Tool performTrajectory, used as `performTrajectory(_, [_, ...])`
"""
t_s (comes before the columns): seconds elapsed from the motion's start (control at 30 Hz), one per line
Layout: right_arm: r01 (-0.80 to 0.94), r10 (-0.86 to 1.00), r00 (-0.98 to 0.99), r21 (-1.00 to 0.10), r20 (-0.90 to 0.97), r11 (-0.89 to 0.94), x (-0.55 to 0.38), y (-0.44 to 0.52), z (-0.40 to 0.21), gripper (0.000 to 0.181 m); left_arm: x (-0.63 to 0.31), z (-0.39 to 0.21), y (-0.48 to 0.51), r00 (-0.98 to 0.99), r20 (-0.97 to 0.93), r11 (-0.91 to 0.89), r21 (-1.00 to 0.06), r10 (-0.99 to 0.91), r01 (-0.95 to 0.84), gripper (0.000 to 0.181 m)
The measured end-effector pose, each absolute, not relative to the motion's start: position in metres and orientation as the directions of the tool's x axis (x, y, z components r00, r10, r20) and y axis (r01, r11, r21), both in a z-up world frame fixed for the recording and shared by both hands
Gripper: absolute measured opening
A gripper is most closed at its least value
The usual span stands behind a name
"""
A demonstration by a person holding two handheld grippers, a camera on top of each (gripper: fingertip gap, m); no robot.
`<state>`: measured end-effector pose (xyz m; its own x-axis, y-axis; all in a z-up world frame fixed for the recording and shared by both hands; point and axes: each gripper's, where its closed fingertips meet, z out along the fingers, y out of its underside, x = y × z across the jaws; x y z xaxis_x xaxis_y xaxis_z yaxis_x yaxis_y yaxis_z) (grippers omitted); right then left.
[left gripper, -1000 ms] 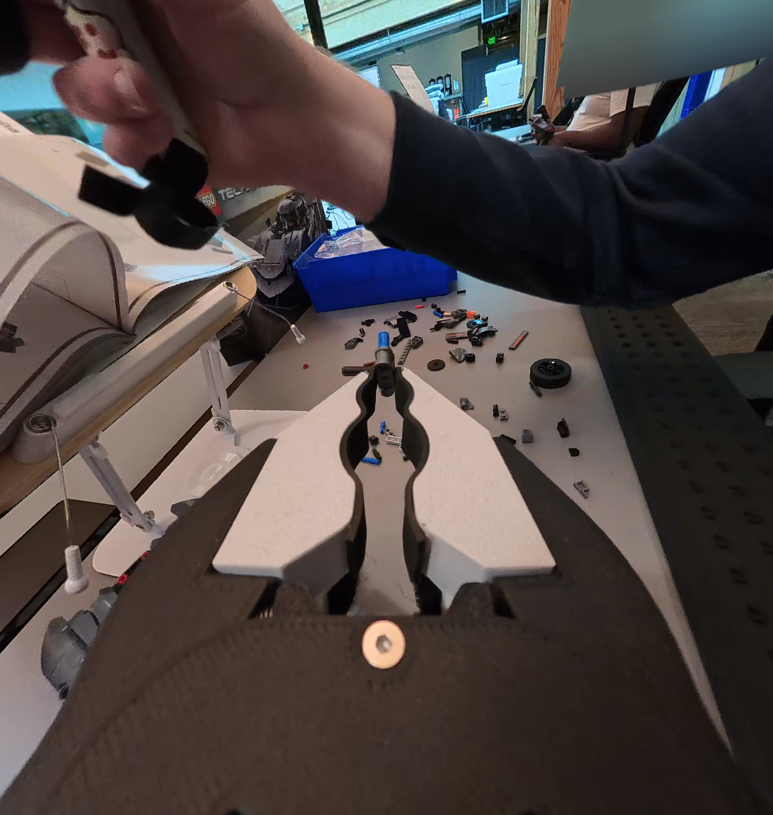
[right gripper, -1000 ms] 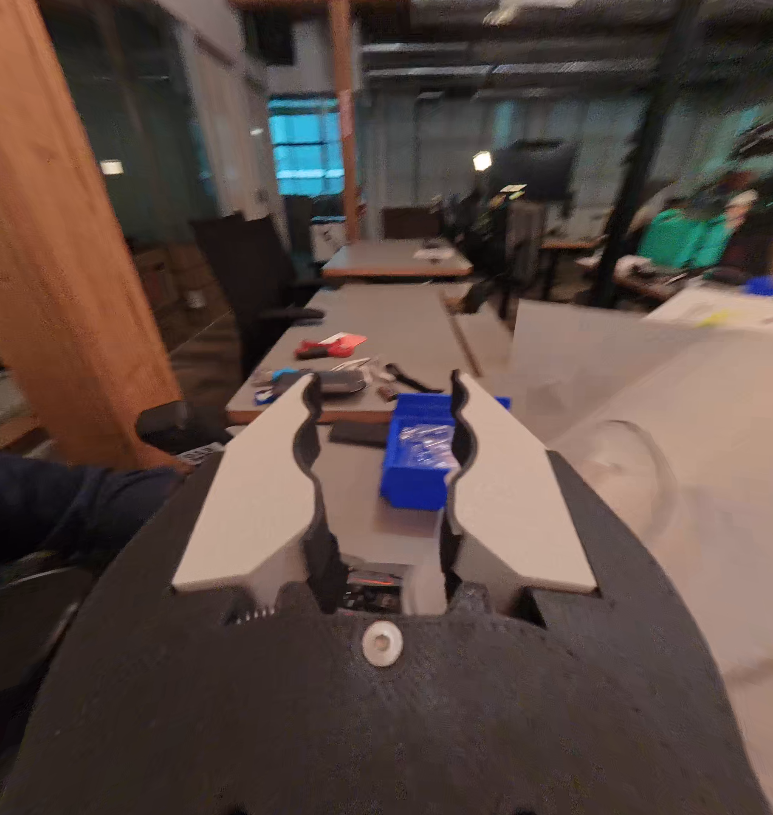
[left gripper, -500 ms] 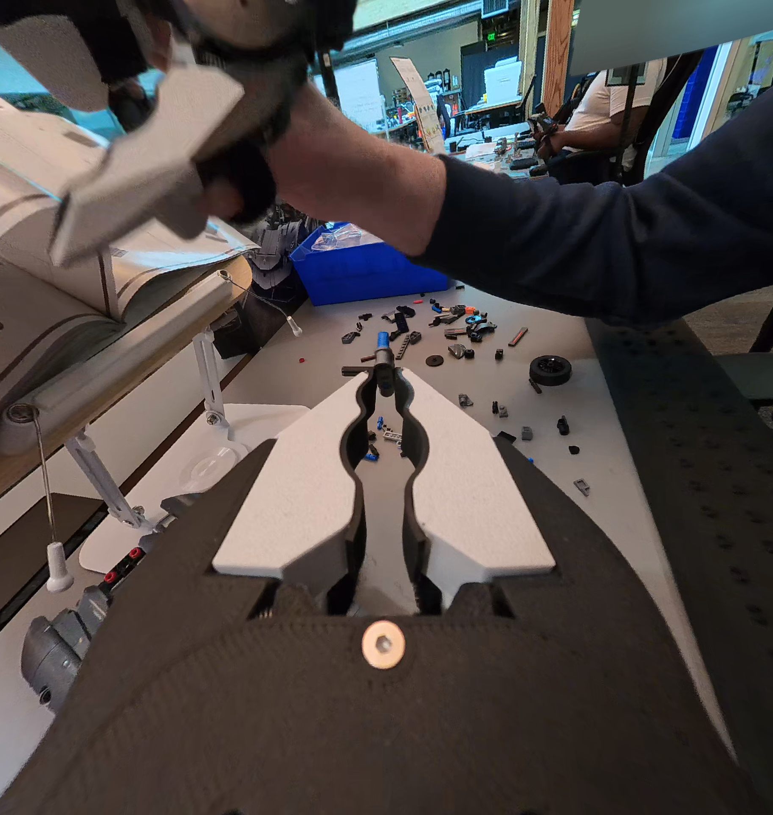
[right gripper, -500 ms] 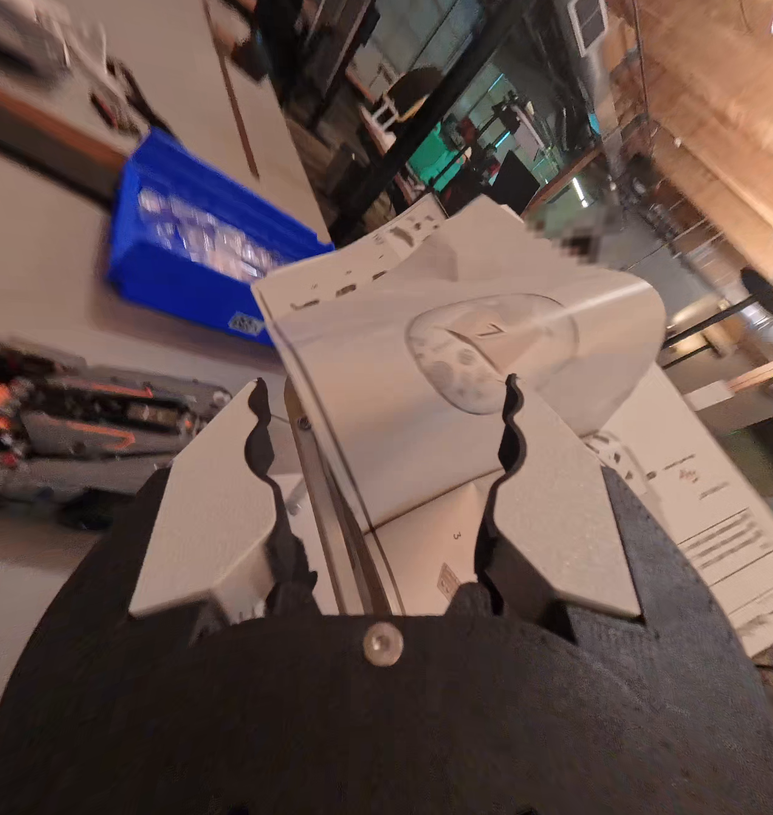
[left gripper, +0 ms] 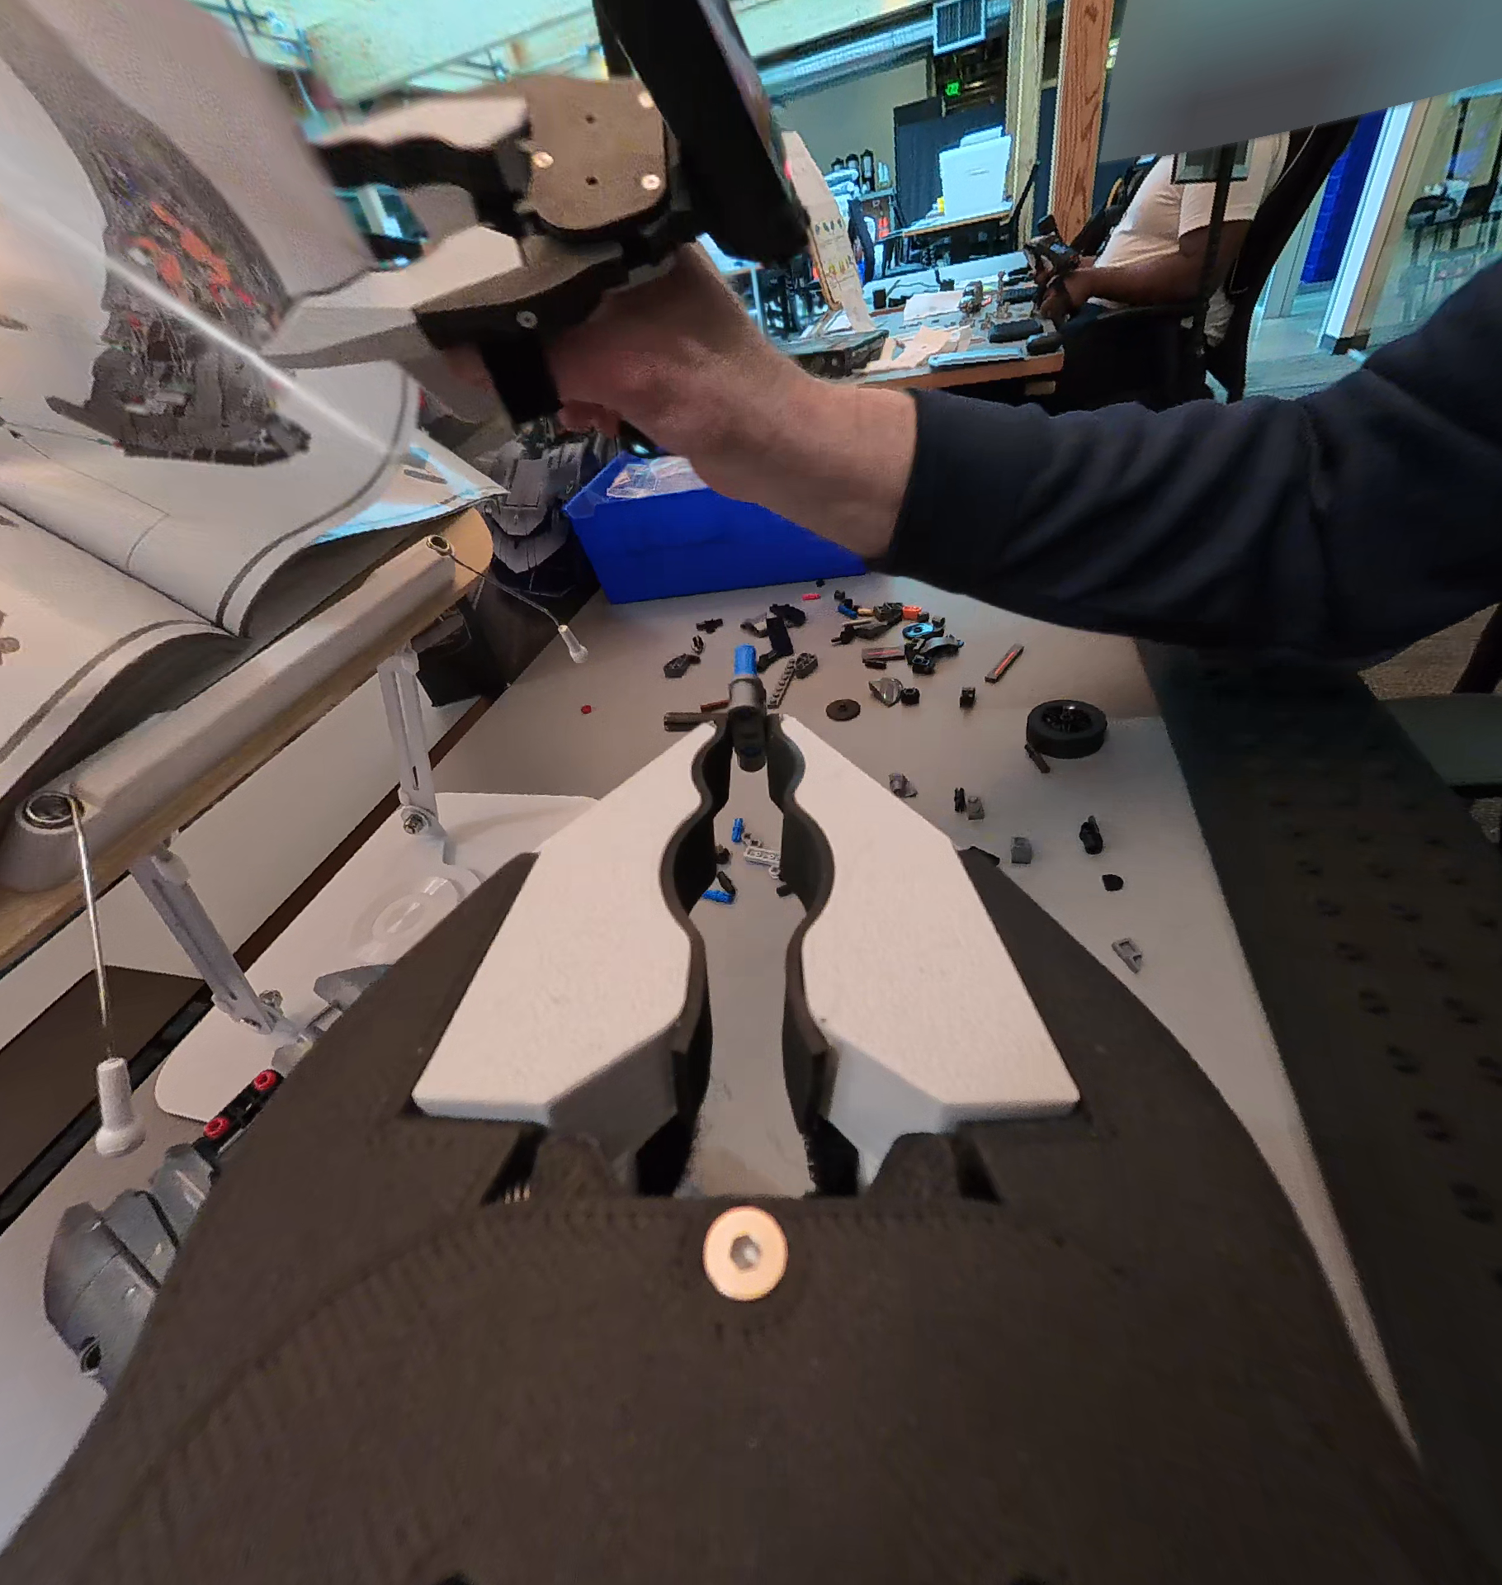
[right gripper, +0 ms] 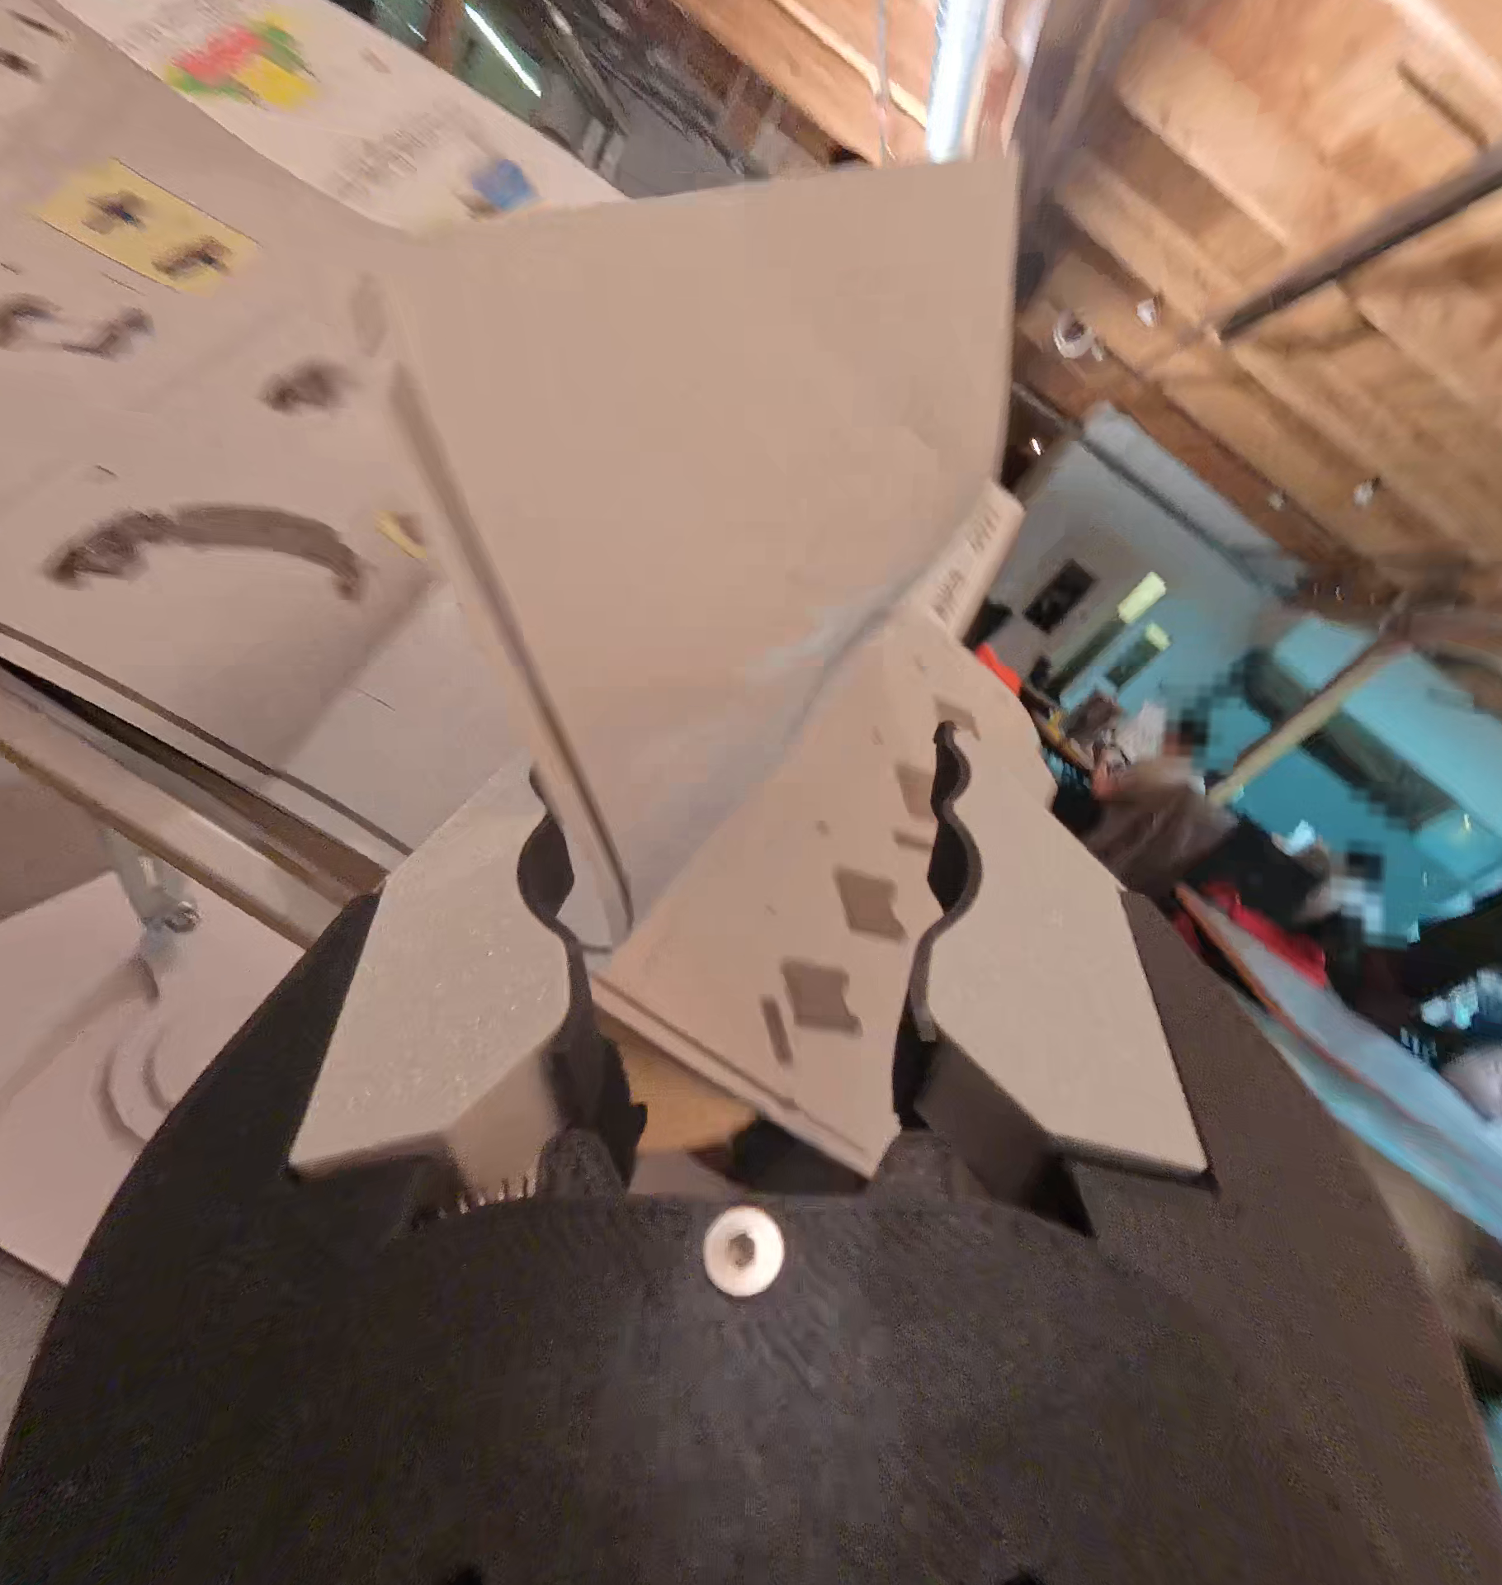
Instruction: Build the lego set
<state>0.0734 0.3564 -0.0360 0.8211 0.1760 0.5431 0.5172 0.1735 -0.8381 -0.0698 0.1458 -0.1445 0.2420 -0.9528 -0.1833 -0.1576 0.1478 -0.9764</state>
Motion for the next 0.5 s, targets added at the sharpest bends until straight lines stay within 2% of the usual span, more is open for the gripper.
performTrajectory(0.1, [0.342,0.134,0.928,-0.938,0.347,0.062,0.132,0.355,-0.044,0.091,-0.070,-0.142,0.144,0.242,-0.188,0.154,-0.976,-0.952,-0.153,0.005])
performTrajectory(0.17, [0.312,0.105,0.938,-0.937,0.330,0.156,0.142,0.337,-0.023,0.089,-0.070,-0.141,0.143,0.240,-0.191,0.158,-0.976,-0.952,-0.151,0.005])
performTrajectory(0.27, [0.492,0.067,0.836,-0.798,0.545,0.349,0.094,0.300,0.015,0.086,-0.070,-0.141,0.144,0.241,-0.190,0.157,-0.976,-0.952,-0.150,0.005])
performTrajectory(0.33, [0.584,0.148,0.693,-0.669,0.706,0.460,0.026,0.284,0.016,0.071,-0.070,-0.141,0.145,0.244,-0.186,0.153,-0.977,-0.952,-0.149,0.005])
performTrajectory(0.4, [0.667,0.239,0.517,-0.562,0.822,0.490,-0.039,0.287,-0.007,0.072,-0.071,-0.142,0.146,0.246,-0.180,0.146,-0.978,-0.953,-0.147,0.005])
performTrajectory(0.5, [0.757,0.397,0.280,-0.455,0.874,0.469,-0.110,0.313,-0.065,0.068,-0.071,-0.142,0.146,0.247,-0.184,0.150,-0.977,-0.951,-0.150,0.005])
